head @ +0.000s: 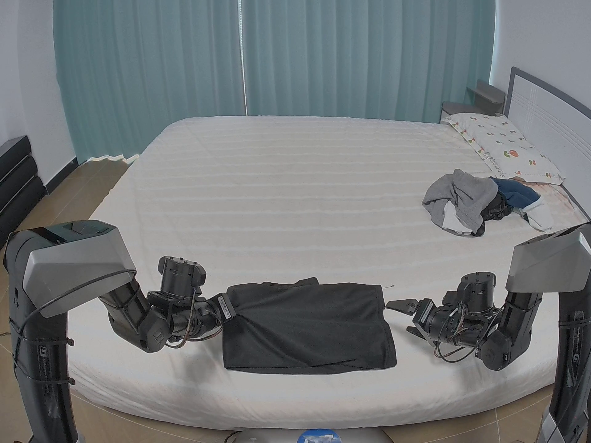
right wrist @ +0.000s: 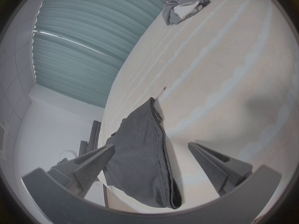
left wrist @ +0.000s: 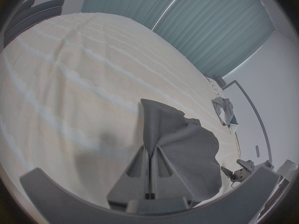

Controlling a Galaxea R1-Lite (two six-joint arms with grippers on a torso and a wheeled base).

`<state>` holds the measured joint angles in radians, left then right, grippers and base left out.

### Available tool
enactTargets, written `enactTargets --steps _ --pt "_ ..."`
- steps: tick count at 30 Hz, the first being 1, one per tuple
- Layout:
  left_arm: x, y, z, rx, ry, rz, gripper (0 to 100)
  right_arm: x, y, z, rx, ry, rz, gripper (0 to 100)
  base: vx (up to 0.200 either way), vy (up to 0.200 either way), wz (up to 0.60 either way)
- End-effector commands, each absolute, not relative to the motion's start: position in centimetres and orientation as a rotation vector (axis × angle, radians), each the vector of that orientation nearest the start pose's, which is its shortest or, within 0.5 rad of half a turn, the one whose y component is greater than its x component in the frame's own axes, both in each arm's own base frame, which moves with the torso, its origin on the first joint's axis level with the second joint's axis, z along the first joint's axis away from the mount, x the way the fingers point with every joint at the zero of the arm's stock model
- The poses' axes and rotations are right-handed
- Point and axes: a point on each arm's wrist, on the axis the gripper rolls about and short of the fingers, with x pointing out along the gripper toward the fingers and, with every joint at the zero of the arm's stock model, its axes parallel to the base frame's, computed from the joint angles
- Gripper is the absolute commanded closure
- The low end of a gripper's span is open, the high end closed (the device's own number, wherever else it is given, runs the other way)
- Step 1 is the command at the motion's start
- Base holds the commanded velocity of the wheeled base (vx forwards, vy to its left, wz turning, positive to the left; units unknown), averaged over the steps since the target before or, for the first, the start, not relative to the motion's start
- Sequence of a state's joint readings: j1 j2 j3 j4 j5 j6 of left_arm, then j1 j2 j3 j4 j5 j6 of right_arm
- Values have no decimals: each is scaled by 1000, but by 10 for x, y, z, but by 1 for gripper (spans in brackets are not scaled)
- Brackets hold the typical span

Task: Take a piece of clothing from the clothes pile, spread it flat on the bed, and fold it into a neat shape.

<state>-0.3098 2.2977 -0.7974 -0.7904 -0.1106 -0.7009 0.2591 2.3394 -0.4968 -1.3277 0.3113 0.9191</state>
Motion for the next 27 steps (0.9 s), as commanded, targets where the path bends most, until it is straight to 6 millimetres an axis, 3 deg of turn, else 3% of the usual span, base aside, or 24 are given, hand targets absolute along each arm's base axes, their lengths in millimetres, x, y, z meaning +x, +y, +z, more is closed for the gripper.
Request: enactTargets --steps 1,15,27 --pt "345 -117 -11 -586 822 -144 100 310 90 -23 885 739 279 0 0 200 0" --pt "337 -127 -9 -557 867 -143 100 310 90 -22 884 735 278 0 0 200 0" --pt "334 -128 -12 -547 877 -131 100 310 90 -22 884 735 274 0 0 0 0"
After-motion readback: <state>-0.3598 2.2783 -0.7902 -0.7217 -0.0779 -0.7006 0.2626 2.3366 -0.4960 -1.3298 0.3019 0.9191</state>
